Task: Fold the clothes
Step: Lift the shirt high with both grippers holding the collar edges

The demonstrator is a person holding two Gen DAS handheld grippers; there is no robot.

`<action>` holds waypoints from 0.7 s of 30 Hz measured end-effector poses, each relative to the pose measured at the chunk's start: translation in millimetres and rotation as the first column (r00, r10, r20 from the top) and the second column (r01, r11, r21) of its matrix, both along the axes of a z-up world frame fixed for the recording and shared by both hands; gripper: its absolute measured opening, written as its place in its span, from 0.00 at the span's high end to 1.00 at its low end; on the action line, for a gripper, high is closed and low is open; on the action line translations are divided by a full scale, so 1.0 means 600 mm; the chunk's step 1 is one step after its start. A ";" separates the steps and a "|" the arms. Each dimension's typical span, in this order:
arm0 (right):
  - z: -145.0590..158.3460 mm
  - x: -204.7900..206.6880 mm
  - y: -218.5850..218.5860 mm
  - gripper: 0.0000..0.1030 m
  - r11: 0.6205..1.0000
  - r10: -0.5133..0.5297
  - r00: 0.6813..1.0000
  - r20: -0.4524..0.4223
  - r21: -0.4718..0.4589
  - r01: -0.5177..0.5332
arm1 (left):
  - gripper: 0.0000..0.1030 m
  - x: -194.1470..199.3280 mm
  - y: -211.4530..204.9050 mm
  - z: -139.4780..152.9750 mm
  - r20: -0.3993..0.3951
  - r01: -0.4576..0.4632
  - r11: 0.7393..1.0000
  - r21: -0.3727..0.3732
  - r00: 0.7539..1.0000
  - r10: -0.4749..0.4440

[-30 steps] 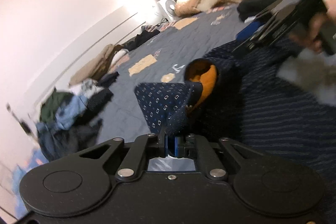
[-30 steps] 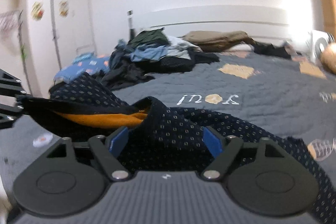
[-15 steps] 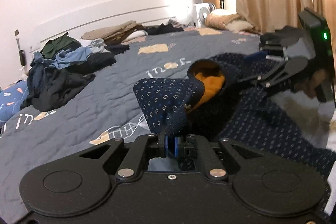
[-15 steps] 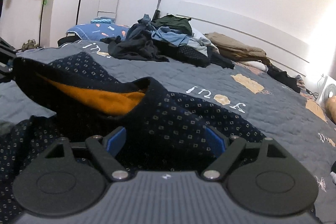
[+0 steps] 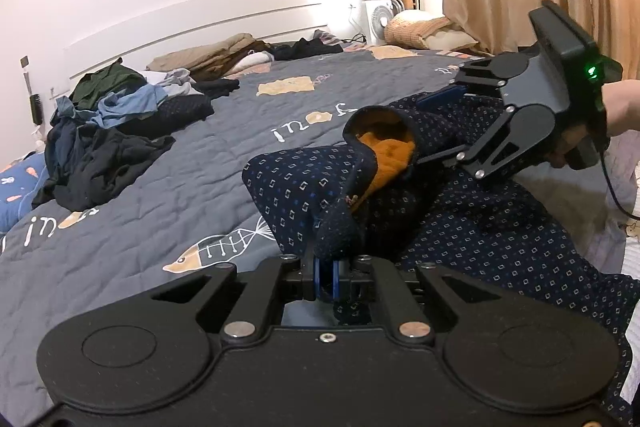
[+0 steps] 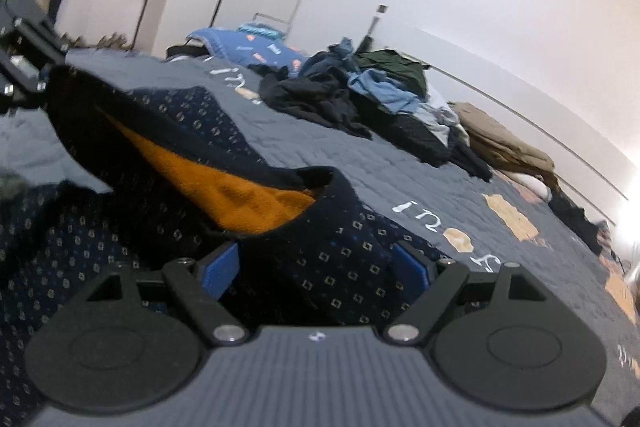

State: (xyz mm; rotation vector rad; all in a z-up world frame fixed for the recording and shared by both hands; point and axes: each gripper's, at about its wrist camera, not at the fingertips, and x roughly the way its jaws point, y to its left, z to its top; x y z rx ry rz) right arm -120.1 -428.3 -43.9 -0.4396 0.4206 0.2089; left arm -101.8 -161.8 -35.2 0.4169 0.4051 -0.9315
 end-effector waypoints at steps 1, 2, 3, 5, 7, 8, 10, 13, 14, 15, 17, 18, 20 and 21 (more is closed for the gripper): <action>-0.002 0.002 0.001 0.20 1.000 0.007 1.000 -0.004 -0.011 -0.007 | 0.94 0.000 0.000 0.000 0.000 0.000 1.000 0.002 1.000 0.000; -0.003 0.004 0.002 0.20 1.000 0.013 1.000 -0.007 -0.022 -0.014 | 0.94 0.000 0.000 0.000 0.000 -0.001 1.000 0.004 1.000 0.001; -0.005 0.006 0.003 0.19 0.999 0.020 1.000 -0.009 -0.033 -0.020 | 0.94 0.001 0.000 0.000 -0.001 -0.001 1.000 0.007 1.000 0.001; -0.007 0.010 0.005 0.19 0.998 0.030 0.999 -0.011 -0.053 -0.030 | 0.94 0.001 0.000 0.000 -0.001 0.000 1.000 0.008 1.000 0.000; -0.008 0.016 0.005 0.19 0.997 0.028 1.000 -0.003 -0.068 -0.028 | 0.94 0.000 0.000 0.000 -0.001 0.003 1.000 0.007 1.000 -0.003; -0.010 0.020 0.005 0.19 0.997 0.024 1.000 0.001 -0.076 -0.024 | 0.94 0.000 0.000 0.000 -0.001 0.004 1.000 0.007 1.000 -0.004; -0.013 0.028 0.003 0.20 0.997 0.026 1.000 -0.003 -0.077 -0.026 | 0.94 -0.001 0.001 -0.001 -0.001 0.005 1.000 0.008 1.000 -0.005; -0.016 0.030 -0.006 0.41 0.999 0.035 0.999 -0.006 -0.021 -0.035 | 0.94 -0.001 0.001 -0.001 0.000 0.001 1.000 0.012 1.000 -0.001; -0.017 0.030 -0.007 0.54 0.999 0.031 1.000 -0.004 -0.012 -0.031 | 0.94 -0.001 0.001 -0.001 -0.001 0.000 1.000 0.011 1.000 0.000; -0.017 0.031 -0.007 0.60 1.000 0.028 1.000 -0.005 -0.004 -0.028 | 0.94 0.000 0.000 0.000 -0.001 -0.002 1.000 0.011 1.000 0.002; -0.016 0.033 -0.007 0.79 1.000 0.028 0.999 -0.018 0.012 -0.028 | 0.94 0.000 0.000 0.001 -0.002 -0.004 1.000 0.009 1.000 0.004; -0.013 0.034 -0.008 0.85 0.999 0.024 0.999 -0.029 0.036 -0.023 | 0.94 0.000 -0.001 0.001 -0.002 -0.004 1.000 0.008 1.000 0.004; -0.004 0.036 -0.009 0.92 0.997 -0.002 0.999 -0.040 0.082 0.005 | 0.94 -0.001 0.000 0.002 -0.002 -0.005 1.000 0.006 1.000 0.005; 0.002 0.035 -0.009 0.93 0.995 -0.013 0.999 -0.031 0.095 0.016 | 0.94 0.000 0.000 0.003 -0.002 -0.006 1.000 0.004 1.000 0.006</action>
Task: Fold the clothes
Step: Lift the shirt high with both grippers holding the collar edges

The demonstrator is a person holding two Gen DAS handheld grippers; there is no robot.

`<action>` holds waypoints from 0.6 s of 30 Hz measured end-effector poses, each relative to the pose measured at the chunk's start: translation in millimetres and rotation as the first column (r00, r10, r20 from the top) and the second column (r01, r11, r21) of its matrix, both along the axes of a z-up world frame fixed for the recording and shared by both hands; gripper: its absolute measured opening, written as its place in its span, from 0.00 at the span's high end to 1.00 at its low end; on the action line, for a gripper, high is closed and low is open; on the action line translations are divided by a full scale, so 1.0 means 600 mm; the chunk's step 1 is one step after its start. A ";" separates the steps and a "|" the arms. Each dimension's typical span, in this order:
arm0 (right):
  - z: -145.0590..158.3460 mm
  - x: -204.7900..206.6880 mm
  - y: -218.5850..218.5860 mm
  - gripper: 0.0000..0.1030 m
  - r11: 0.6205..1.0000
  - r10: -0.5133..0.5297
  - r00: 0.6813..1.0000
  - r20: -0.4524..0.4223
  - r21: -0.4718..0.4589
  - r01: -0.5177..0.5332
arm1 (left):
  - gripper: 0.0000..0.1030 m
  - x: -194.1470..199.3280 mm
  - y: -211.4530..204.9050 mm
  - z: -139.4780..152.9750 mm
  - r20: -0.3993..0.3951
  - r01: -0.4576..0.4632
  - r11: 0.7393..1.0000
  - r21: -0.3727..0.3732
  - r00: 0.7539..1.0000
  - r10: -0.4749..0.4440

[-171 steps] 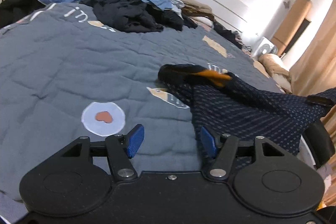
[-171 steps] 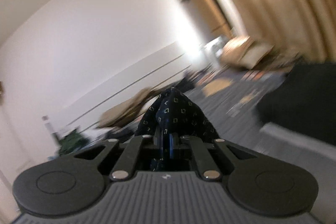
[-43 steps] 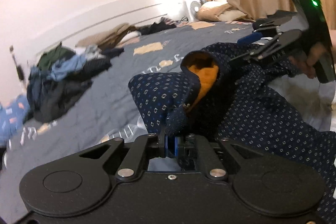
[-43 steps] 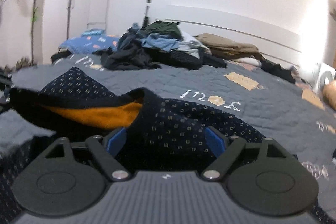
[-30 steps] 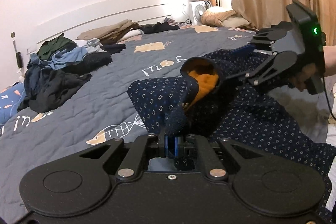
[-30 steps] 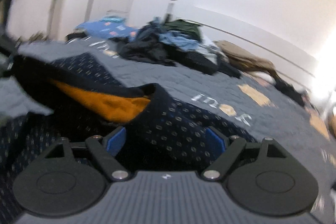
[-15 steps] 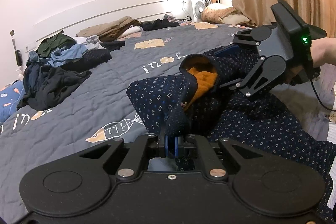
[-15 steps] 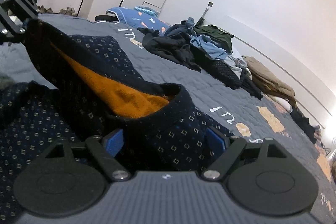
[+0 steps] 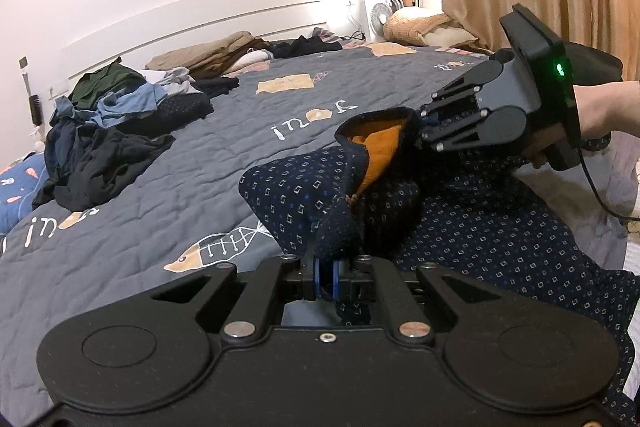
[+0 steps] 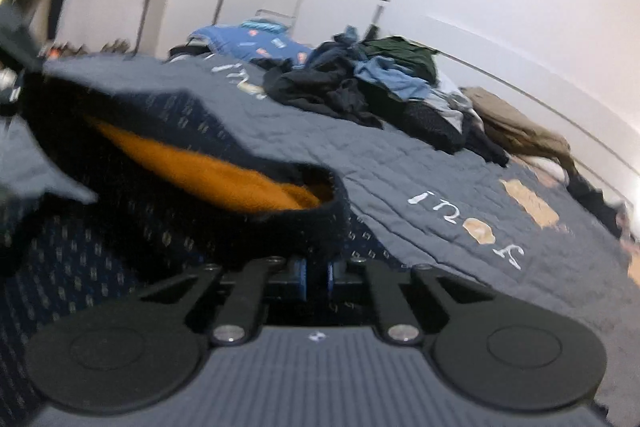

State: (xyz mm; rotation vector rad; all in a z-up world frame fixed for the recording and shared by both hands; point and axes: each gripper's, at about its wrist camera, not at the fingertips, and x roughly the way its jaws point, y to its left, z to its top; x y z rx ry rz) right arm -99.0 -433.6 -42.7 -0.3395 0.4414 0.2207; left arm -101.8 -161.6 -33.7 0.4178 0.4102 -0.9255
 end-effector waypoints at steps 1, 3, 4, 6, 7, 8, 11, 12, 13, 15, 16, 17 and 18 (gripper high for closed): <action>0.007 -0.002 0.000 0.93 1.000 -0.011 1.000 0.014 0.009 0.011 | 0.94 0.001 0.001 0.000 0.000 -0.001 1.000 -0.002 1.000 0.001; 0.022 -0.008 -0.001 0.93 0.999 -0.033 0.999 0.035 0.030 0.032 | 0.94 0.001 0.003 0.001 -0.001 -0.006 1.000 -0.009 1.000 0.006; 0.031 -0.011 -0.004 0.93 0.998 -0.040 0.998 0.046 0.047 0.038 | 0.94 0.001 0.004 0.002 -0.002 -0.008 1.000 -0.014 1.000 0.008; 0.044 -0.018 -0.013 0.93 0.996 -0.051 0.997 0.064 0.079 0.046 | 0.94 0.001 0.007 0.005 0.000 -0.015 1.000 -0.027 1.000 0.015; 0.051 -0.023 -0.017 0.94 0.994 -0.060 0.995 0.075 0.093 0.053 | 0.94 0.002 0.009 0.007 0.003 -0.020 0.999 -0.036 1.000 0.020; 0.057 -0.028 -0.020 0.94 0.993 -0.069 0.994 0.087 0.104 0.060 | 0.94 0.002 0.010 0.010 0.006 -0.026 0.999 -0.046 1.000 0.026; 0.077 -0.043 -0.022 0.94 0.992 -0.086 0.988 0.130 0.102 0.073 | 0.94 0.006 0.016 0.021 0.019 -0.051 0.996 -0.077 0.998 0.052; 0.085 -0.047 -0.023 0.94 0.992 -0.090 0.985 0.144 0.099 0.076 | 0.94 0.008 0.017 0.026 0.029 -0.059 0.995 -0.084 0.998 0.062; 0.094 -0.051 -0.023 0.94 0.992 -0.094 0.983 0.155 0.100 0.079 | 0.94 0.009 0.018 0.033 0.041 -0.063 0.994 -0.091 0.997 0.067; 0.116 -0.060 -0.023 0.94 0.991 -0.105 0.977 0.184 0.100 0.088 | 0.94 0.012 0.018 0.053 0.069 -0.063 0.993 -0.103 0.995 0.070; 0.127 -0.064 -0.023 0.94 0.991 -0.111 0.974 0.197 0.100 0.093 | 0.94 0.014 0.019 0.065 0.084 -0.067 0.991 -0.114 0.994 0.077; 0.140 -0.067 -0.023 0.94 0.990 -0.118 0.970 0.211 0.098 0.099 | 0.94 0.014 0.020 0.080 0.102 -0.065 0.991 -0.121 0.992 0.078; 0.154 -0.070 -0.023 0.94 0.990 -0.124 0.966 0.226 0.096 0.105 | 0.94 0.014 0.021 0.096 0.122 -0.062 0.990 -0.126 0.990 0.078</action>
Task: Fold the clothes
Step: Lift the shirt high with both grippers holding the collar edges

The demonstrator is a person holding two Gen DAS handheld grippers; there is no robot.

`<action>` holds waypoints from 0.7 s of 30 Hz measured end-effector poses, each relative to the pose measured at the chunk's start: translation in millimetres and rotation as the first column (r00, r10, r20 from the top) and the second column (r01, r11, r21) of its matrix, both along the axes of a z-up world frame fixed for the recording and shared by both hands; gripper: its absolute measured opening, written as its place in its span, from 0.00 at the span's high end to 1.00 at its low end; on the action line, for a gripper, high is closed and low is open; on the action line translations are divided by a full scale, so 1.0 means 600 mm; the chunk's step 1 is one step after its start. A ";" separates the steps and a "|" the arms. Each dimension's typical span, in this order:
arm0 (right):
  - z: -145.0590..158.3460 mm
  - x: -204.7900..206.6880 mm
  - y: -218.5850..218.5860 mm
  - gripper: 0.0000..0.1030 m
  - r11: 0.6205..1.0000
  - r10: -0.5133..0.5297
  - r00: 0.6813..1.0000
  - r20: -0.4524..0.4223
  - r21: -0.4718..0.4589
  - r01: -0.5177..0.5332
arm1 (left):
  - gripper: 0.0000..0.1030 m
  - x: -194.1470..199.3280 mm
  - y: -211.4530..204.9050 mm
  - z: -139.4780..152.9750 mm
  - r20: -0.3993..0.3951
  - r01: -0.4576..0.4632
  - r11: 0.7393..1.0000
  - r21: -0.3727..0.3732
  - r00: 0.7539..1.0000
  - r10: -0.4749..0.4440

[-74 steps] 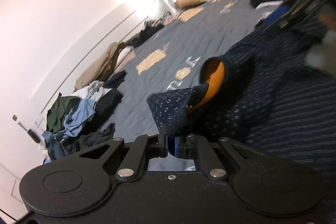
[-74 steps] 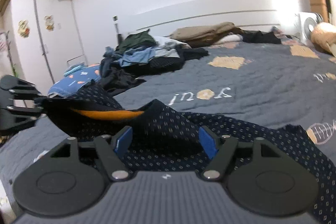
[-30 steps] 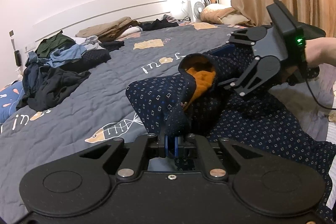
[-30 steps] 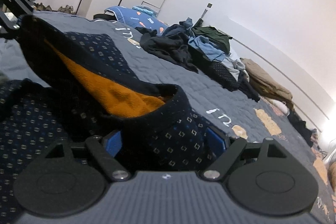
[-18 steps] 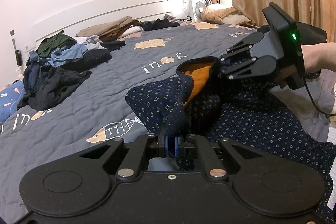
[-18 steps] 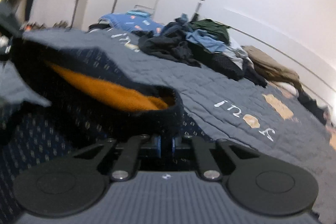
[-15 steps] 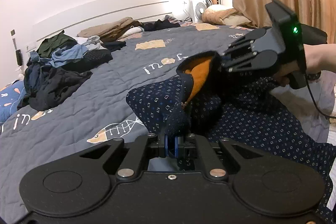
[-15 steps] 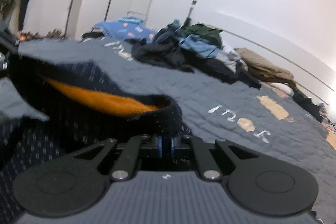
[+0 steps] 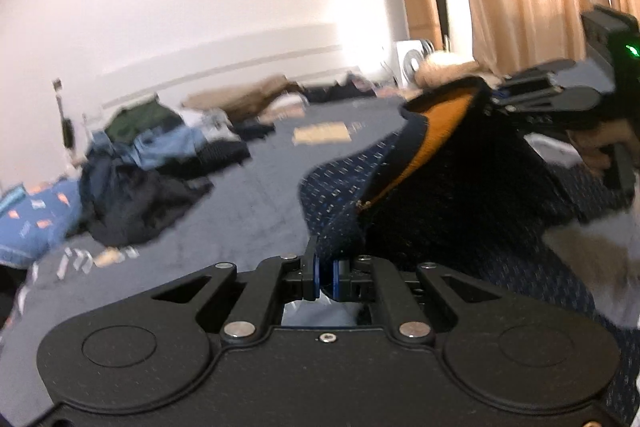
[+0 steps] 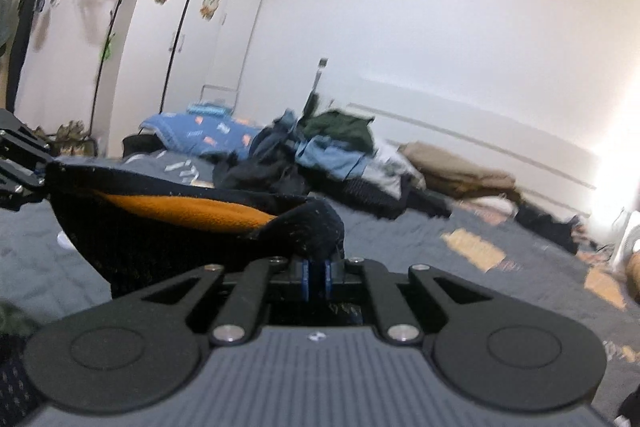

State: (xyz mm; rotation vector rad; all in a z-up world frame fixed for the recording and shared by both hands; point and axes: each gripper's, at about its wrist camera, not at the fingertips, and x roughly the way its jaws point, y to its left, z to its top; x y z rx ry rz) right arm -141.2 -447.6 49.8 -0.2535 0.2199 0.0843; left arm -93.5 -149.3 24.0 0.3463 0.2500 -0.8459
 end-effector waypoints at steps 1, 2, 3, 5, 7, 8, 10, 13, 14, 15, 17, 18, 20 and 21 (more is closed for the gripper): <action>0.016 -0.005 0.000 0.94 1.000 -0.006 1.000 0.015 -0.005 0.007 | 0.94 0.000 0.001 0.016 0.020 0.001 1.000 -0.004 1.000 -0.001; 0.032 -0.008 0.001 0.94 1.000 -0.012 0.999 0.030 -0.011 0.012 | 0.94 0.000 0.002 0.032 0.039 0.001 1.000 -0.007 0.999 -0.001; 0.048 -0.011 0.004 0.94 1.000 -0.014 0.999 0.043 -0.023 0.015 | 0.94 -0.001 0.003 0.051 0.063 0.003 1.000 -0.009 0.998 -0.003; 0.087 -0.020 0.011 0.94 0.998 -0.014 0.997 0.073 -0.060 0.019 | 0.94 -0.004 0.007 0.090 0.103 0.003 1.000 -0.024 0.995 -0.001; 0.131 -0.029 0.020 0.94 0.995 -0.011 0.994 0.107 -0.095 0.021 | 0.94 -0.012 0.013 0.137 0.155 0.003 0.999 -0.039 0.988 0.004; 0.155 -0.035 0.025 0.94 0.993 -0.010 0.992 0.129 -0.115 0.025 | 0.94 -0.018 0.015 0.159 0.186 0.001 0.999 -0.042 0.983 0.007; 0.200 -0.043 0.035 0.94 0.988 -0.009 0.986 0.166 -0.150 0.034 | 0.94 -0.030 0.017 0.202 0.236 0.002 0.999 -0.047 0.972 0.010; 0.268 -0.056 0.052 0.94 0.980 -0.011 0.975 0.221 -0.192 0.054 | 0.94 -0.052 0.022 0.270 0.319 -0.003 0.999 -0.041 0.948 0.016; 0.286 -0.061 0.057 0.94 0.977 -0.011 0.972 0.234 -0.203 0.060 | 0.94 -0.059 0.024 0.289 0.346 -0.006 0.999 -0.037 0.938 0.019; 0.305 -0.066 0.063 0.94 0.974 -0.010 0.969 0.246 -0.217 0.065 | 0.94 -0.067 0.026 0.310 0.371 -0.010 0.999 -0.036 0.928 0.023; 0.343 -0.076 0.077 0.94 0.966 -0.008 0.964 0.265 -0.246 0.076 | 0.94 -0.082 0.034 0.354 0.420 -0.020 0.999 -0.040 0.907 0.035; 0.361 -0.082 0.084 0.94 0.963 -0.006 0.961 0.275 -0.258 0.080 | 0.94 -0.090 0.039 0.376 0.444 -0.026 0.999 -0.044 0.895 0.043; 0.393 -0.095 0.100 0.94 0.958 0.000 0.954 0.301 -0.273 0.087 | 0.94 -0.109 0.051 0.421 0.487 -0.037 0.998 -0.057 0.871 0.060; 0.410 -0.103 0.110 0.94 0.955 0.004 0.948 0.318 -0.281 0.090 | 0.94 -0.120 0.059 0.443 0.506 -0.042 0.997 -0.066 0.859 0.070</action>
